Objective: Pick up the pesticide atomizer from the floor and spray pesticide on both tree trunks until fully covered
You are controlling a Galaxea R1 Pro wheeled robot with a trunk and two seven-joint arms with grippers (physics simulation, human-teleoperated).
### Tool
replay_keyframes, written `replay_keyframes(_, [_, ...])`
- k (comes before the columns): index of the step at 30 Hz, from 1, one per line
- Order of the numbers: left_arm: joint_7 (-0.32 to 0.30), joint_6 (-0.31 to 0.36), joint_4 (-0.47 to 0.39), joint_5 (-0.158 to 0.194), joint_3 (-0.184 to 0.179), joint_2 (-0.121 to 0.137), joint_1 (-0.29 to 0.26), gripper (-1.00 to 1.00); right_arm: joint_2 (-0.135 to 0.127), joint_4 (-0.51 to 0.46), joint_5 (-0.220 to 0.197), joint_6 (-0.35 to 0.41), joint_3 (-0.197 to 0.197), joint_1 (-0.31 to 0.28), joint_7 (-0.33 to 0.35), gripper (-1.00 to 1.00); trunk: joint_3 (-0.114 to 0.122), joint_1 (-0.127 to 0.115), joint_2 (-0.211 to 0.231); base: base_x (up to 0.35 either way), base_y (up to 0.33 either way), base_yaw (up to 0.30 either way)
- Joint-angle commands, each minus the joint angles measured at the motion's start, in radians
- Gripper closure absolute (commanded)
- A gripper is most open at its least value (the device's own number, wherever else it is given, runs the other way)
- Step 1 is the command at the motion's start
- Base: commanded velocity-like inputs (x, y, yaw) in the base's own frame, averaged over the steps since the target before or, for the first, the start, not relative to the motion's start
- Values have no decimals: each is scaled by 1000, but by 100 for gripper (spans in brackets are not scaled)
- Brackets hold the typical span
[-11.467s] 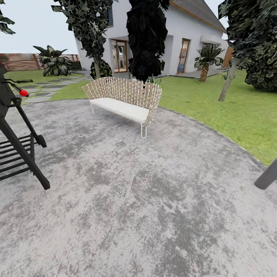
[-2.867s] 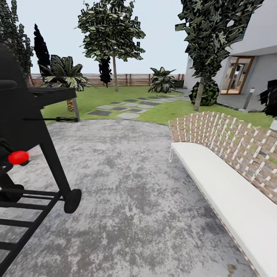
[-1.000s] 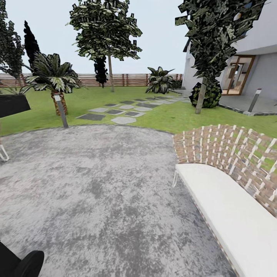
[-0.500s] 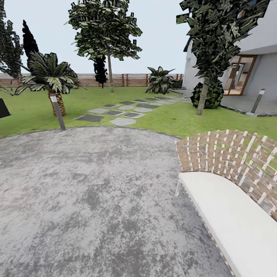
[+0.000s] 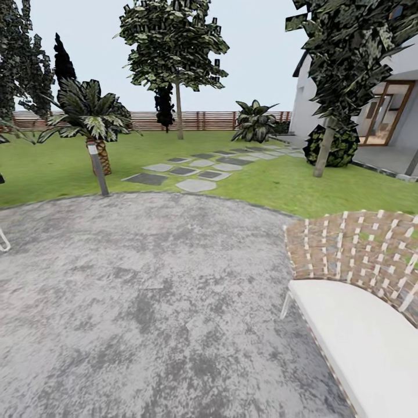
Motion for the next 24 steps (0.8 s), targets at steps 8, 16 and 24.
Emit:
replay_keyframes(8, [-1,-3,1,10,-5,0,-1,-100,0,1,2,-3,1,0,0,-100,-1,0,0,338,0,4])
replay_keyframes(16, [-1,-3,1,10,-5,0,-1,-100,0,1,2,-3,2,0,0,-100,-1,0,0,338,0,6])
replay_keyframes(24, [-1,-3,1,10,-5,0,-1,-100,0,1,2,-3,2,0,0,-100,-1,0,0,338,0,163])
